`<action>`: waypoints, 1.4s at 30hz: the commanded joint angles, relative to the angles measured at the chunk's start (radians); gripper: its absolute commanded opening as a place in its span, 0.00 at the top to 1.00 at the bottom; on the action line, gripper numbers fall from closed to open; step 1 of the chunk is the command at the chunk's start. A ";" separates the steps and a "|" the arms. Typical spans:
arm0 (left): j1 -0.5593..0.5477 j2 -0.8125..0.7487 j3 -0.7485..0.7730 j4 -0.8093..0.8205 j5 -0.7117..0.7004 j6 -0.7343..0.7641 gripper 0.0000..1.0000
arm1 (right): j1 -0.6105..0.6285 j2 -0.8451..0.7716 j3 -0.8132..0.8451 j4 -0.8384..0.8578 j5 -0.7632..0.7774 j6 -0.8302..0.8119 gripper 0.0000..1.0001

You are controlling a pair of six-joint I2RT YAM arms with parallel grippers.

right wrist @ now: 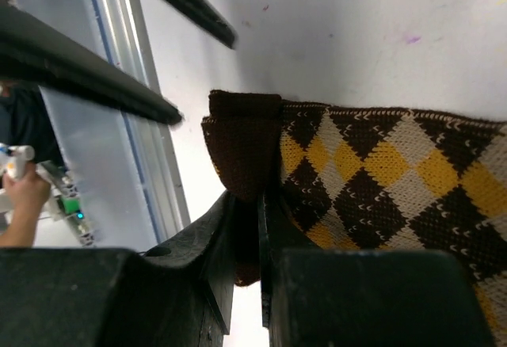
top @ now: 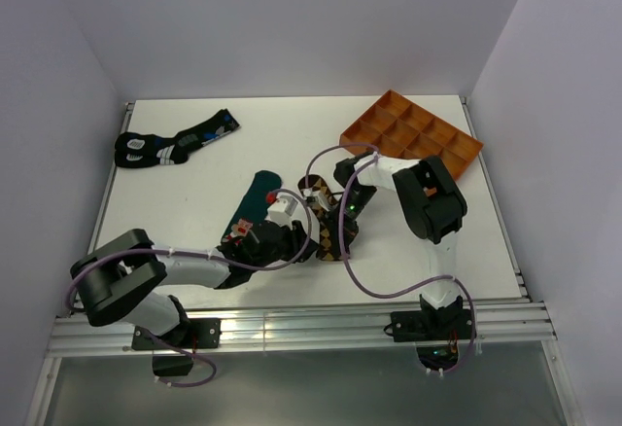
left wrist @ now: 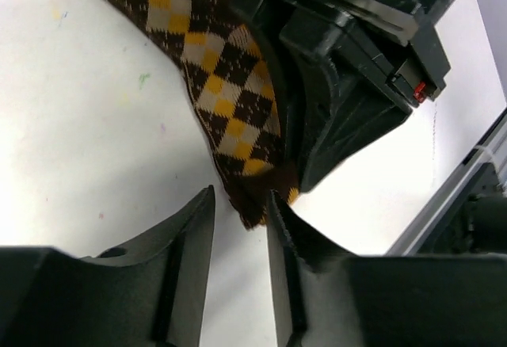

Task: Roll the socks
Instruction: Roll the sock at the center of the board.

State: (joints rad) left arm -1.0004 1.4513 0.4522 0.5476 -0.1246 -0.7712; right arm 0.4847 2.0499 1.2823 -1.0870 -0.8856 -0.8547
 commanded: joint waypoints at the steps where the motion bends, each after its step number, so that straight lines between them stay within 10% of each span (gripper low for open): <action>1: -0.009 0.049 -0.018 0.230 0.045 0.139 0.59 | -0.006 0.010 0.028 -0.068 -0.036 -0.010 0.91; 28: -0.010 0.274 0.057 0.376 0.303 0.231 0.52 | -0.069 0.072 0.035 -0.077 -0.050 0.032 0.91; 38: -0.012 0.311 0.124 0.256 0.286 0.193 0.85 | -0.077 0.032 -0.006 -0.014 -0.009 0.095 0.90; 42: -0.015 0.337 0.175 0.152 0.281 0.174 1.00 | -0.080 -0.023 -0.047 0.047 0.026 0.129 0.73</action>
State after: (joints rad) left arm -1.0058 1.7615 0.5686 0.7742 0.1524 -0.5823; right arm 0.4084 2.1056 1.2636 -1.1198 -0.8989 -0.7502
